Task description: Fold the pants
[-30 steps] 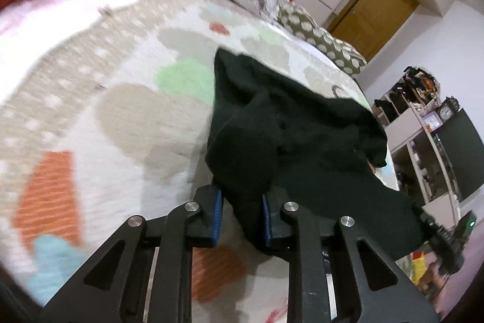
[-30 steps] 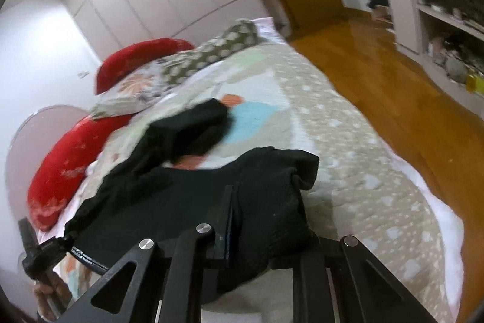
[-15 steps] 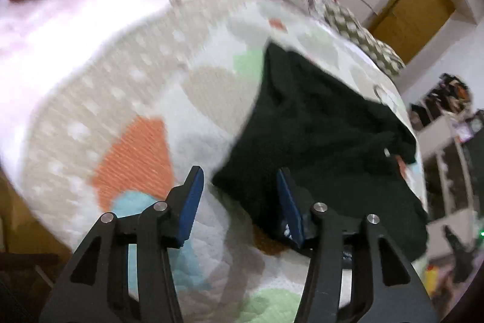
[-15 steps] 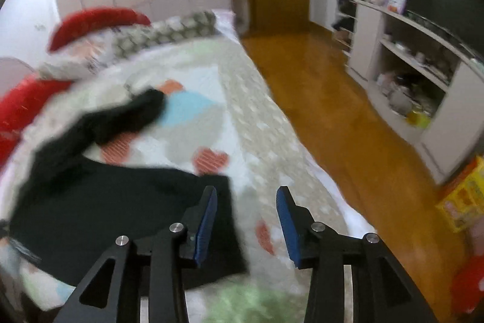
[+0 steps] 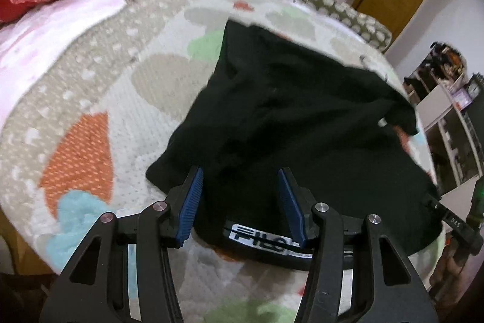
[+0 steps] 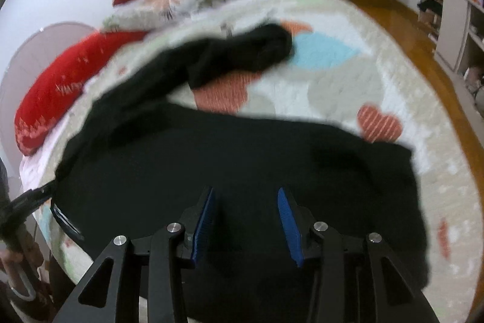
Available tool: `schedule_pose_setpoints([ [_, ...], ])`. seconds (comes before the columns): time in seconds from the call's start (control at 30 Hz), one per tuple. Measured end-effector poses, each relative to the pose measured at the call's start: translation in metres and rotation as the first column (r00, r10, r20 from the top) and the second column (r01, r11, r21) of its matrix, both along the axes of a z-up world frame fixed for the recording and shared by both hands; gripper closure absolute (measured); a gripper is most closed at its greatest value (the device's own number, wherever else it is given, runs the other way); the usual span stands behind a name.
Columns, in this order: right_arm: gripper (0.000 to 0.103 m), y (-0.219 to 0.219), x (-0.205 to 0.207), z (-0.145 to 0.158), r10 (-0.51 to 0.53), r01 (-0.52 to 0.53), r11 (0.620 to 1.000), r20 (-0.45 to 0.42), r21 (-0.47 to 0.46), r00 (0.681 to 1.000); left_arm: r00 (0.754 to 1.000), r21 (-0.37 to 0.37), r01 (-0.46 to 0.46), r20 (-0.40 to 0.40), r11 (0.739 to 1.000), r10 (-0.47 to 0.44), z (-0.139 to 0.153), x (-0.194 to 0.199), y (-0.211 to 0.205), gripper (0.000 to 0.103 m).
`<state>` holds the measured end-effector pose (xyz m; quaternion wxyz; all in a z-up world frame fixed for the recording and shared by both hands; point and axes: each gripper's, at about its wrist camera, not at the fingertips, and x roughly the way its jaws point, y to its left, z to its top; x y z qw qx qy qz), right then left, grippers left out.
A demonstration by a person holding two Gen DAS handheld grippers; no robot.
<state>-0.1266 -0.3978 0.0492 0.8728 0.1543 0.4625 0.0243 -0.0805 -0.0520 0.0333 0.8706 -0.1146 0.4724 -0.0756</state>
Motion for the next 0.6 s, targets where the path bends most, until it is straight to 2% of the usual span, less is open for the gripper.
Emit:
schedule_pose_setpoints([
  [0.07, 0.056, 0.001, -0.002, 0.003, 0.015, -0.015, 1.0, 0.011, -0.001, 1.0, 1.0, 0.011, 0.014, 0.006, 1.0, -0.014, 0.0, 0.003, 0.0, 0.052],
  [0.17, 0.056, -0.003, 0.004, 0.012, 0.024, -0.025, 1.0, 0.006, 0.004, 1.0, 1.0, 0.006, 0.016, 0.004, 1.0, -0.016, 0.011, 0.009, 0.007, 0.052],
  [0.27, 0.055, -0.004, 0.016, 0.025, 0.028, -0.028, 1.0, 0.038, 0.004, 0.999, 0.998, 0.018, -0.013, 0.069, 1.0, 0.011, 0.03, 0.019, 0.016, 0.052],
  [0.37, 0.055, -0.001, 0.032, 0.033, 0.029, -0.028, 0.999, 0.05, -0.019, 0.998, 0.996, 0.051, -0.031, 0.08, 0.998, 0.027, 0.039, 0.035, 0.02, 0.052],
  [0.47, 0.055, 0.005, 0.049, 0.036, 0.038, -0.037, 0.999, 0.066, -0.01, 0.997, 0.996, 0.082, -0.038, 0.088, 0.996, 0.03, 0.04, 0.05, 0.022, 0.052],
  [0.6, 0.055, 0.015, 0.072, 0.044, 0.064, -0.066, 0.998, 0.091, 0.013, 0.994, 0.996, 0.084, -0.009, 0.086, 0.996, 0.002, 0.038, 0.071, 0.02, 0.052],
])
